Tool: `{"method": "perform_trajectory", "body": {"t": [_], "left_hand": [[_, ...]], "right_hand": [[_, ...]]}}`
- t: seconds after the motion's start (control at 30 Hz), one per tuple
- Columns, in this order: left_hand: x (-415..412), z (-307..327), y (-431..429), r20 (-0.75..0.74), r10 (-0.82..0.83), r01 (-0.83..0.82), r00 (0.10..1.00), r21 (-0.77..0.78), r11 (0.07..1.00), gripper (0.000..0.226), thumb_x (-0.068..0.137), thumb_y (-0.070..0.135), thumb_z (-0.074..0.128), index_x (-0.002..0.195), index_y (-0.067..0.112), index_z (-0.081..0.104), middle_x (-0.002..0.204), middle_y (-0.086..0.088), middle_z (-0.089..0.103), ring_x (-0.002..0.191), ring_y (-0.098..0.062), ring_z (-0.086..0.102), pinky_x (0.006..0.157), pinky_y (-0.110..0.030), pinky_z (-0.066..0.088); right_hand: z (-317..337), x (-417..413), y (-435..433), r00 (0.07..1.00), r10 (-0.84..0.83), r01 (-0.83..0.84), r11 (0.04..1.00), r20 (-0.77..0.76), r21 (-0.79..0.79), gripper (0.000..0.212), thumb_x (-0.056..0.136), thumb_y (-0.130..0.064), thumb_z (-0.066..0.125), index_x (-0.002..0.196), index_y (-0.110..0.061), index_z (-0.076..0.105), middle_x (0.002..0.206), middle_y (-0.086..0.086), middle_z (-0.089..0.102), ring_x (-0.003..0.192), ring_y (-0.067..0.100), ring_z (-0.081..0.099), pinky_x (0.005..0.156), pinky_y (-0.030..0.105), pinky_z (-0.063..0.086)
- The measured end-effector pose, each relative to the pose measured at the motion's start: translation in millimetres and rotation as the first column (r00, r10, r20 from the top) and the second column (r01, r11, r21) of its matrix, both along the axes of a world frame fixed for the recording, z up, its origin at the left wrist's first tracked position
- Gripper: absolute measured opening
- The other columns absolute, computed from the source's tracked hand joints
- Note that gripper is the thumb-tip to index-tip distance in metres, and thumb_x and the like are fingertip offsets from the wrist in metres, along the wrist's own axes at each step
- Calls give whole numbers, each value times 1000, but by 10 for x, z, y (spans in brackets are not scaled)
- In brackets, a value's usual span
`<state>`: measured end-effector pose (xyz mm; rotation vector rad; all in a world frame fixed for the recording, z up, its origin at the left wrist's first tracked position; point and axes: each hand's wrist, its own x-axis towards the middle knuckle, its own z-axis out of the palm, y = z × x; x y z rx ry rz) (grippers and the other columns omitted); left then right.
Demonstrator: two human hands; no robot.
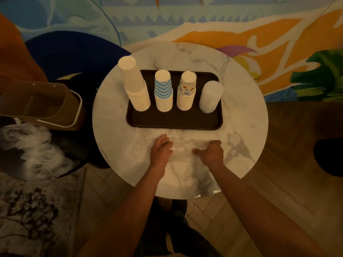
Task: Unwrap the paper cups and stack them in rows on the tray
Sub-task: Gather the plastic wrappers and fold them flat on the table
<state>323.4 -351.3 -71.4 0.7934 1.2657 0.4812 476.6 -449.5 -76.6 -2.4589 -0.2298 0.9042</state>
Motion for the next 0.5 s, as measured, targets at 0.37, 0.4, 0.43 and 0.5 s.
{"method": "perform_trajectory", "body": {"t": [0.37,0.4,0.43,0.5], "left_hand": [[119,10,-106,15,-53,54,998,-52,997,27,97,17,67,122,27,71,121,3,71,108,-16,69,88,-36,61],[115,31,-97,20,-70,71,997,-60,996,25,97,21,67,122,26,71,120,1,72,108,-17,70,89,-35,60],[101,53,-78,23,-85,86,996,-69,994,26,97,25,67,122,25,72,118,-1,74,107,-18,71,89,-34,59],[34,113,-7,13,-106,106,994,-54,993,25,96,29,69,120,24,73,113,-1,76,105,-18,72,87,-33,59]], "right_hand": [[656,-1,112,879,63,66,966,-474,251,34,81,-24,80,100,3,72,81,14,69,70,26,65,62,32,56],[690,-59,145,880,88,45,963,-466,266,33,83,-25,79,99,2,72,80,13,70,69,25,65,62,31,57],[706,-118,185,884,106,31,959,-456,283,30,84,-25,79,96,1,72,76,11,70,66,23,65,62,31,57],[715,-252,280,894,124,15,953,-431,304,28,85,-27,78,90,-1,71,70,9,70,60,21,66,62,32,60]]}}
